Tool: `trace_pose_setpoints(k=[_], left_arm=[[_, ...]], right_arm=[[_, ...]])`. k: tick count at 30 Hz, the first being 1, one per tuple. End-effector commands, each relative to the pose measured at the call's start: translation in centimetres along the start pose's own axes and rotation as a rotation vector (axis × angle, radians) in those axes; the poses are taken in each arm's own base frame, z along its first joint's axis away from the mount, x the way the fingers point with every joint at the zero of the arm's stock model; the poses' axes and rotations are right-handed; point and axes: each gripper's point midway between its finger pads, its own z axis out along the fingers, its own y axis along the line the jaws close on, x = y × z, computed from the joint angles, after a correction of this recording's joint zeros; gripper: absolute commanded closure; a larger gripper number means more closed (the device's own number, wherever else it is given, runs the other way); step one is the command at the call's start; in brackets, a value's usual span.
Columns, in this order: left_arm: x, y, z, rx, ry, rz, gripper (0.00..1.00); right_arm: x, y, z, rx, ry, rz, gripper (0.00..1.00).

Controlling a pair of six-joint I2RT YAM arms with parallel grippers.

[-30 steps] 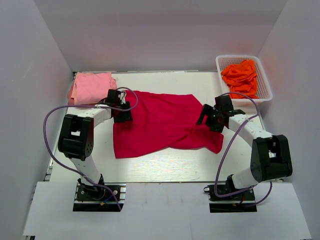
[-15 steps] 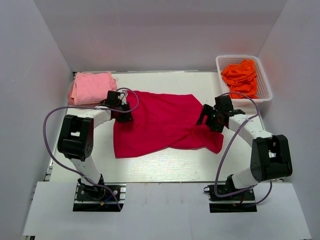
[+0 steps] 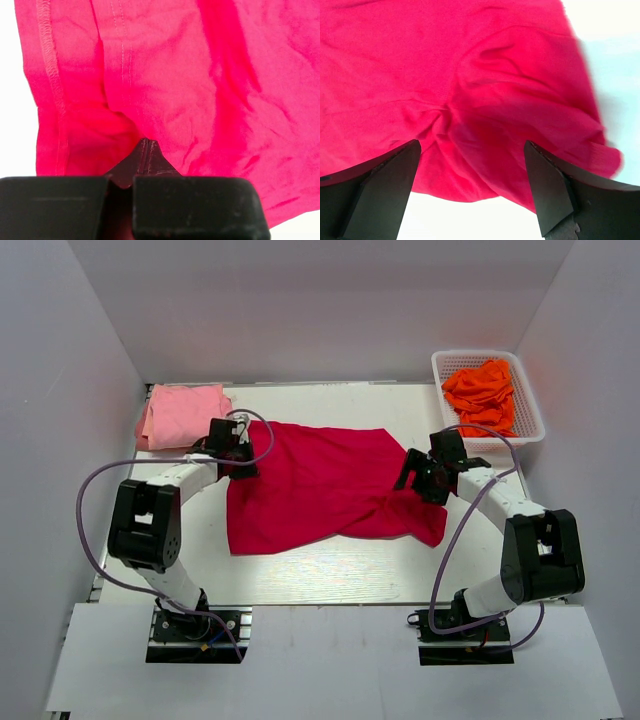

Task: Fold and stack the t-shirts
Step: Flatten out the tshirt

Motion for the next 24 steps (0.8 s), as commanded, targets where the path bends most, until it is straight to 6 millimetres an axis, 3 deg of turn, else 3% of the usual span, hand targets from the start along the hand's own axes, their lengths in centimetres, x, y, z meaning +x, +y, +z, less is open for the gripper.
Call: trace_pose_setpoints(k=[1, 4, 8, 10, 13, 18, 20, 24], left_arm=[[-2.5, -1.0, -2.9, 0.019, -0.119, 0.017, 1.00], [-3.8, -1.8, -5.0, 0.040, -0.183, 0.019, 1.00], [-4.9, -3.2, -7.8, 0.071, -0.250, 0.040, 1.00], [-5.1, -3.5, -8.7, 0.080, -0.273, 0.032, 1.00], [-6.0, -4.6, -10.8, 0.124, -0.333, 0.038, 1.00], [-6.1, -5.6, -13.5, 0.177, -0.395, 0.058, 1.00], [-6.0, -5.8, -14.5, 0.185, -0.421, 0.064, 1.00], [-5.9, -5.8, -15.6, 0.186, -0.450, 0.067, 1.00]], right_arm=[[-2.0, -1.0, -1.1, 0.089, -0.054, -0.010, 0.11], [-2.4, -2.7, -2.0, 0.186, -0.074, 0.010, 0.11], [-1.4, -5.5, -2.6, 0.307, -0.046, 0.054, 0.15], [-1.3, -5.6, -2.3, 0.297, -0.041, 0.054, 0.17], [-1.3, -6.1, -2.1, 0.312, -0.046, 0.057, 0.28], [-2.6, -5.3, -1.4, 0.263, -0.061, 0.036, 0.30], [-2.2, -4.4, -1.0, 0.209, -0.034, 0.031, 0.33], [-0.2, -4.6, -0.6, 0.195, 0.019, 0.048, 0.34]])
